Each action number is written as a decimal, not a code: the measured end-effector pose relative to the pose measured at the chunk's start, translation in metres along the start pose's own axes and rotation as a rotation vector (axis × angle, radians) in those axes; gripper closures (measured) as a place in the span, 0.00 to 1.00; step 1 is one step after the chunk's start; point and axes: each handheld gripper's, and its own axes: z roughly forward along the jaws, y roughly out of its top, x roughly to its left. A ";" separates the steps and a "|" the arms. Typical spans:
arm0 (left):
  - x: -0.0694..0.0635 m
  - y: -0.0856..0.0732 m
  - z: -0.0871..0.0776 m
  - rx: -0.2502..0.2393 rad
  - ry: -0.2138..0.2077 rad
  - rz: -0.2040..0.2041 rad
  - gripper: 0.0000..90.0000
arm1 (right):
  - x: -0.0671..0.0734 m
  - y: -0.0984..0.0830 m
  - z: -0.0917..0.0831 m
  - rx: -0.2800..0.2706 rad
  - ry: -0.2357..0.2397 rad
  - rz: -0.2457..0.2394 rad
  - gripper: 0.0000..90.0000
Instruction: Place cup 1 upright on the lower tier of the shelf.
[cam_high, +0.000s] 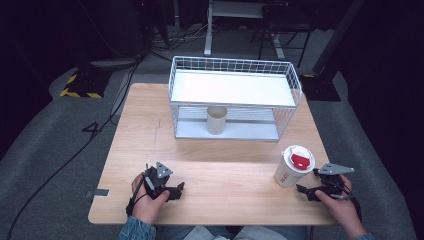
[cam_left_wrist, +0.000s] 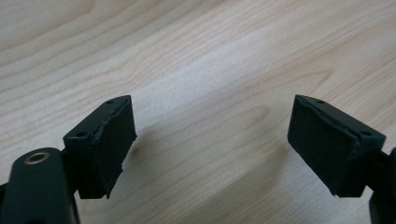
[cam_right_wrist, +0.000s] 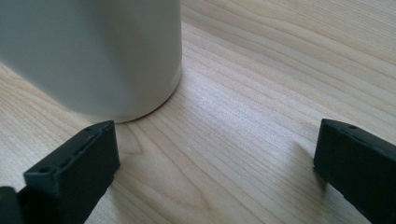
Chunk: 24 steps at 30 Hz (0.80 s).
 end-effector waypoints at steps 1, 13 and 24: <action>0.000 -0.001 0.001 0.016 0.006 0.013 0.18 | 0.000 0.000 0.000 0.000 0.000 0.000 0.00; 0.003 -0.004 0.006 -0.039 -0.030 0.054 0.14 | 0.000 0.000 0.000 0.001 -0.001 -0.001 0.00; -0.006 -0.003 0.009 -0.014 0.037 -0.041 0.00 | 0.000 0.000 0.000 0.002 -0.006 0.003 0.00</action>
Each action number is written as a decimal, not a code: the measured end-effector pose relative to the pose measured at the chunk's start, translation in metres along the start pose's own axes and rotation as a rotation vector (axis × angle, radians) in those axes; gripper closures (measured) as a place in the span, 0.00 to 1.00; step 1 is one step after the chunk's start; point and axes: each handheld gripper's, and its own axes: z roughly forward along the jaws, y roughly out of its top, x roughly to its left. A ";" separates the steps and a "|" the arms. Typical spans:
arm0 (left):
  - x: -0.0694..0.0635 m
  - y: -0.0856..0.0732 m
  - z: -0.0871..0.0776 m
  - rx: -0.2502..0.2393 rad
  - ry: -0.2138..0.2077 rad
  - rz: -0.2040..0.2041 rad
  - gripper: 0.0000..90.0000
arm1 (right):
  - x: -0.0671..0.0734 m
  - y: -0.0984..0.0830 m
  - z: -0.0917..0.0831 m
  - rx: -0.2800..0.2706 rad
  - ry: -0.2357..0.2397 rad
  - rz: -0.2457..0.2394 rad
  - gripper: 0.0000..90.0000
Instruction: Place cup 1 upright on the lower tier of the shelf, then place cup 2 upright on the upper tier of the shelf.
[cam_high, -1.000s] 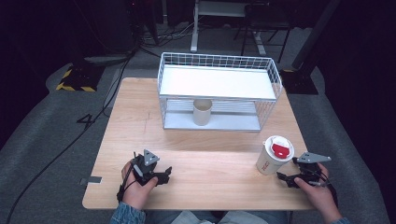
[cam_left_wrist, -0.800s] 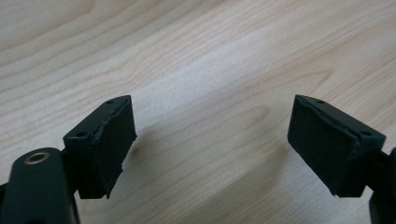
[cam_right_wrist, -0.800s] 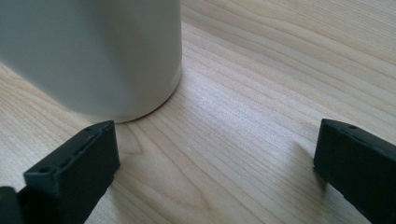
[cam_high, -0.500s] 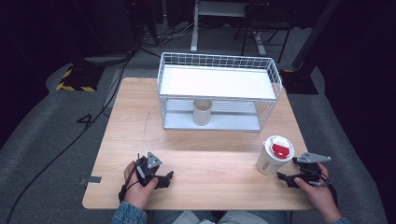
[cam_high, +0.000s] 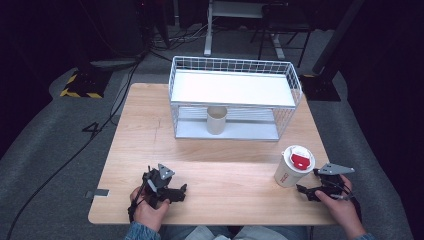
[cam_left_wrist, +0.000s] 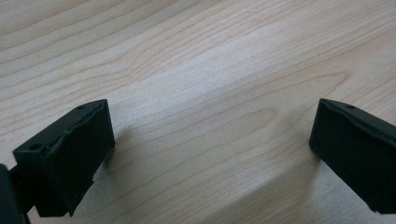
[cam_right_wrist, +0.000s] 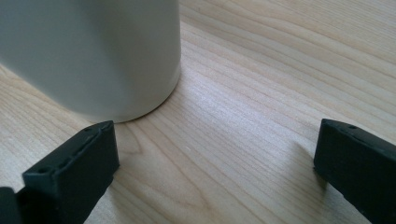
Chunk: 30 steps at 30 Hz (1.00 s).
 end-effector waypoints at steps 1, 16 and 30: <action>0.000 0.000 0.000 -0.004 0.000 -0.004 0.01 | 0.000 0.000 0.000 0.000 0.000 0.000 0.00; 0.007 -0.003 -0.003 0.000 -0.050 0.060 0.01 | -0.003 -0.003 -0.004 -0.007 -0.004 0.021 0.02; 0.006 -0.001 0.000 0.000 -0.035 0.046 0.00 | 0.001 0.001 -0.033 -0.077 -0.012 0.031 0.02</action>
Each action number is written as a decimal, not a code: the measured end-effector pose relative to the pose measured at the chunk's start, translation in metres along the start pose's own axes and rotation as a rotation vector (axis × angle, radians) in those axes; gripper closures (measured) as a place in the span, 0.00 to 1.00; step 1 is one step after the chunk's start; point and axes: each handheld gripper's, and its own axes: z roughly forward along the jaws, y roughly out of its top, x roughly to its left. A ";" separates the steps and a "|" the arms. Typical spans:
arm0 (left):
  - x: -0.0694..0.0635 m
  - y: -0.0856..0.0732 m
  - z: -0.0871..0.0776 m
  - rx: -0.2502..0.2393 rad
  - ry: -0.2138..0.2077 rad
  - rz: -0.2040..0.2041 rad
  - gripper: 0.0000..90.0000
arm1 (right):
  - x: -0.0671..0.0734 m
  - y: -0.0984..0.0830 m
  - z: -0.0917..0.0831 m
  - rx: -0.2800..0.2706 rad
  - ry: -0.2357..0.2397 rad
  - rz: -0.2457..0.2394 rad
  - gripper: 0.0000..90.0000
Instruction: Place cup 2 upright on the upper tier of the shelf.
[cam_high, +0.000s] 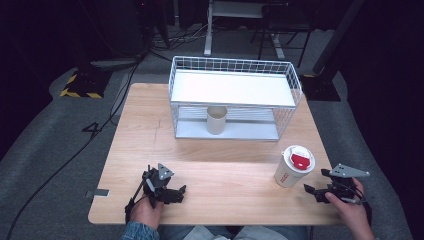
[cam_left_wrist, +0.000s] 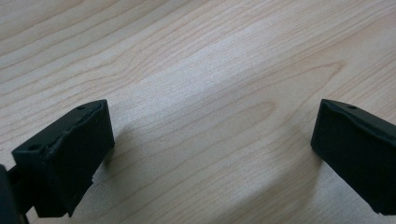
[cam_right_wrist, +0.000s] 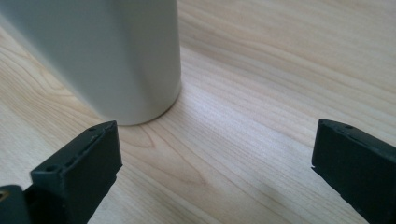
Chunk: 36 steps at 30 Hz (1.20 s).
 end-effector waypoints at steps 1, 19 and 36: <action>0.000 0.000 0.000 0.000 0.000 -0.001 0.00 | 0.001 0.001 -0.002 -0.006 0.001 -0.002 0.02; 0.001 0.001 0.001 0.001 -0.002 0.002 0.00 | 0.019 0.022 -0.016 -0.119 0.082 -0.016 0.02; 0.000 -0.004 -0.004 0.001 -0.006 0.010 0.00 | 0.032 0.040 0.006 -0.223 0.184 0.000 0.02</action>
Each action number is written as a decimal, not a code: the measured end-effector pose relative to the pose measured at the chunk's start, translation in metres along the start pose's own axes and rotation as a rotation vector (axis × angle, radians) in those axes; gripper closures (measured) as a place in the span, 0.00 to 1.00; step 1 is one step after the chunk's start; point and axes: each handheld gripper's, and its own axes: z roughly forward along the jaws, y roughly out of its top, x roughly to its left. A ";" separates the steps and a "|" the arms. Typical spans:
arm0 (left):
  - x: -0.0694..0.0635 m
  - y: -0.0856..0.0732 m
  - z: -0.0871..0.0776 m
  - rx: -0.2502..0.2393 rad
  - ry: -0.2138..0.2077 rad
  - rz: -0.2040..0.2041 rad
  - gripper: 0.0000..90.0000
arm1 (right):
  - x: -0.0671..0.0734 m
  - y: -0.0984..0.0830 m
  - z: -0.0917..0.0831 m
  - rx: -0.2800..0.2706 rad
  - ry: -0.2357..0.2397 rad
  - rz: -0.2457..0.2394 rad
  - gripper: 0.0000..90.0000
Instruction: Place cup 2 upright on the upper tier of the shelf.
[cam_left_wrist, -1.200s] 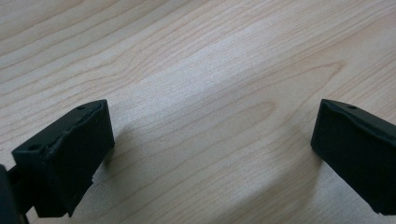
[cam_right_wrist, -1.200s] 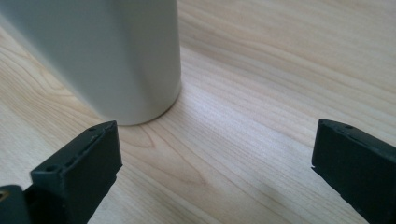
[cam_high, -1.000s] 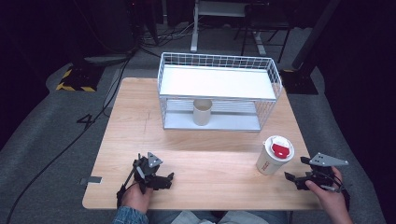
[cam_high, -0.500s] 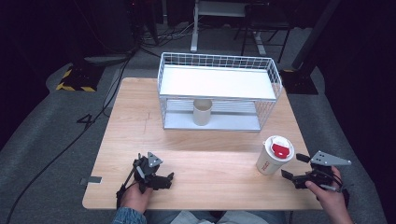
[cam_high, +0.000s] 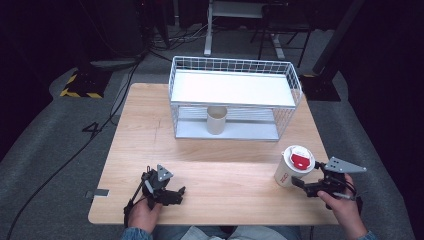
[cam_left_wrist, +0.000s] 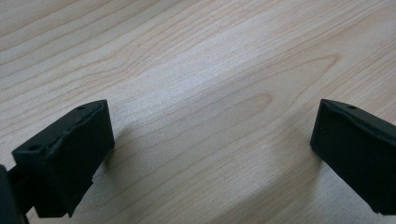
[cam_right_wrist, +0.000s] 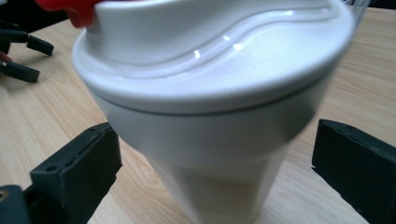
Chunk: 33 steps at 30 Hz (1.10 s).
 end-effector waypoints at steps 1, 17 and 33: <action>0.000 0.000 0.000 0.000 -0.001 0.000 0.00 | 0.001 0.000 0.002 0.000 0.001 0.001 0.02; 0.000 0.000 0.000 0.000 0.000 0.000 0.00 | 0.003 -0.009 0.025 -0.072 -0.011 0.035 0.07; 0.000 0.000 0.000 0.000 0.000 0.000 0.00 | 0.005 -0.011 0.029 -0.063 -0.055 -0.008 0.14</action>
